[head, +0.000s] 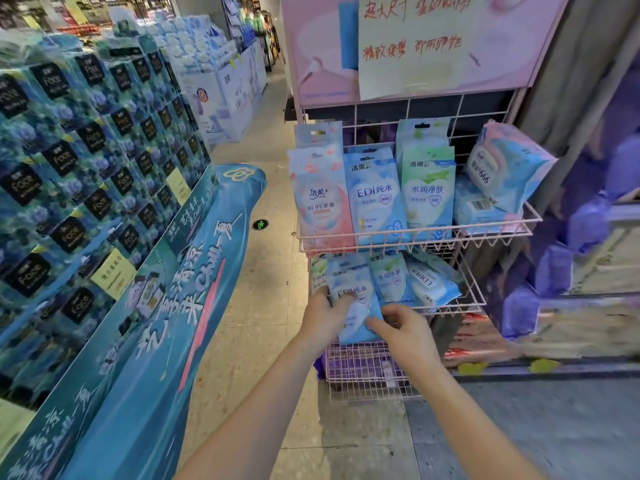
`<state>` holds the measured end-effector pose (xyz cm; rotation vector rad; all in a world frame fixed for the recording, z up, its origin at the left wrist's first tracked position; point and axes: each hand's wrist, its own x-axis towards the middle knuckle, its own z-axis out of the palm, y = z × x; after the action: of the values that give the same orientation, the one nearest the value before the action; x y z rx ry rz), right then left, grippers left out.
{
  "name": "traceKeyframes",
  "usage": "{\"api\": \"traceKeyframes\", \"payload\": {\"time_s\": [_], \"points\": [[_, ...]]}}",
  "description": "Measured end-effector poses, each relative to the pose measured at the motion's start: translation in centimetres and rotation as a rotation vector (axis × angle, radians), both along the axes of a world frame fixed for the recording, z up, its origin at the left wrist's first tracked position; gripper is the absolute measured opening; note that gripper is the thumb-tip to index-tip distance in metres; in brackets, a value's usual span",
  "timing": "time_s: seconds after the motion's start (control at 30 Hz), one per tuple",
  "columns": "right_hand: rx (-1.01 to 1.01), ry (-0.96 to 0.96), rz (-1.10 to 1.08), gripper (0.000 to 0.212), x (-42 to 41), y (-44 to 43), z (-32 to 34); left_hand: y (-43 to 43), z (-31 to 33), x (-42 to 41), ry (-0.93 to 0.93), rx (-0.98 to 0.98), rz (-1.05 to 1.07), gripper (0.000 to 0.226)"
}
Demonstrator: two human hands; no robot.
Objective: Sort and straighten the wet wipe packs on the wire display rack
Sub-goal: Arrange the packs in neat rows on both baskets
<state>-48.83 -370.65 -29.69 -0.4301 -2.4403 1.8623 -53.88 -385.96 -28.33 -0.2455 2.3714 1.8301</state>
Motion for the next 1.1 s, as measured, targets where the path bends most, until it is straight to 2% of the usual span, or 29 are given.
{"api": "traceKeyframes", "payload": {"time_s": [0.17,0.23,0.33,0.47,0.53,0.57,0.67,0.77,0.87,0.97,1.1], "points": [[-0.029,-0.045,0.166,0.016,-0.2,0.5,0.4,-1.0,0.5,0.7,-0.036,0.202,0.128,0.032],[-0.024,-0.012,0.06,0.021,-1.5,1.0,0.8,-1.9,0.6,0.9,-0.031,0.245,0.184,0.029],[0.14,0.026,-0.078,0.023,-4.6,1.9,1.5,-3.3,0.5,1.3,-0.042,0.265,0.242,0.028],[0.493,-0.204,0.15,0.056,-7.6,0.8,1.1,-4.1,0.4,2.2,-0.051,0.256,0.297,0.031],[0.516,-0.208,0.156,0.05,-8.7,0.1,0.6,-4.2,0.5,2.5,-0.054,0.243,0.316,0.029],[0.463,-0.201,0.144,0.042,-9.2,-0.1,0.6,-4.1,0.6,2.7,-0.055,0.232,0.322,0.028],[0.132,-0.2,0.042,0.017,-9.5,-0.1,0.8,-4.2,0.9,3.1,-0.046,0.212,0.337,0.022],[0.069,-0.141,0.028,0.03,-7.8,0.6,1.0,-4.2,1.3,3.5,-0.034,0.231,0.36,0.018],[-0.102,-0.089,0.073,0.017,-5.0,1.3,1.3,-3.9,1.6,4.1,-0.036,0.229,0.356,0.023],[-0.299,-0.089,0.129,0.006,-1.9,2.1,1.2,-3.1,1.9,5.2,-0.062,0.284,0.33,0.016],[-0.478,-0.062,0.154,0.007,1.3,3.6,1.4,-1.8,2.7,7.2,-0.061,0.34,0.279,0.021]]}}
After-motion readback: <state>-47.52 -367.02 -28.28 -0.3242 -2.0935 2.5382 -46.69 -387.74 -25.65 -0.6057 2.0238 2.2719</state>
